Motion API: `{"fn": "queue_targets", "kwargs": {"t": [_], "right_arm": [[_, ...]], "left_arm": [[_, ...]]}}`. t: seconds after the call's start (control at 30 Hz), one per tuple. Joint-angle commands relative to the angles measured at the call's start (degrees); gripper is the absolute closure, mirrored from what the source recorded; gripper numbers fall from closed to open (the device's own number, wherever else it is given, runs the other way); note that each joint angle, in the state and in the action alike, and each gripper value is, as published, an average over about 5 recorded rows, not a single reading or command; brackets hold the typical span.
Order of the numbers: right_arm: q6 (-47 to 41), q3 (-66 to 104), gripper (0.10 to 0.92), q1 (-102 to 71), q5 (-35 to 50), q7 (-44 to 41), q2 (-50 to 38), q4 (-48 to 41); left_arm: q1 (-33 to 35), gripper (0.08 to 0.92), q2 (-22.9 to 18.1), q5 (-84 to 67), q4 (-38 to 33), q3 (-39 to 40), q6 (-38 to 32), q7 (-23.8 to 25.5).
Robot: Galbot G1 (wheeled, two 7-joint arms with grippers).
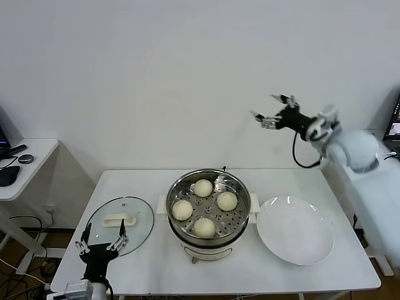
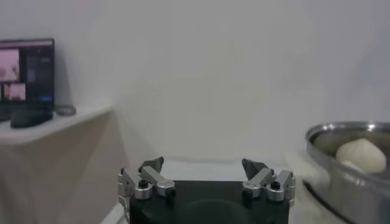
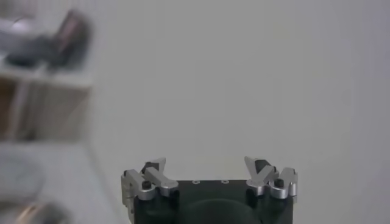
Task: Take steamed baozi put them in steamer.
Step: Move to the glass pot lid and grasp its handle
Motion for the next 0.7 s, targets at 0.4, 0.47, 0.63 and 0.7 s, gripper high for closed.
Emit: {"fn": "queue_targets", "kwargs": {"t": [0.4, 0.47, 0.63, 0.7], "right_arm": [[14.5, 31.8, 0.203, -47.8, -4.1, 17.3, 26.6, 5.5], [14.6, 31.4, 0.203, -48.4, -4.4, 17.1, 26.5, 6.2], [15.2, 31.1, 0.203, -49.4, -4.9, 16.9, 26.5, 8.6], [15.2, 31.2, 0.203, -50.1, -4.8, 16.6, 26.4, 9.3]], "left_arm": [[-7.6, 0.177, 8.5, 53.4, 13.8, -1.1, -5.7, -6.1], [-7.9, 0.177, 12.4, 68.1, 17.0, 0.4, -6.7, -10.9], [-7.7, 0.177, 22.7, 83.9, 23.9, 3.1, -8.2, -13.1], [-7.8, 0.177, 25.2, 84.8, 25.6, 3.6, -7.7, -10.9]]}}
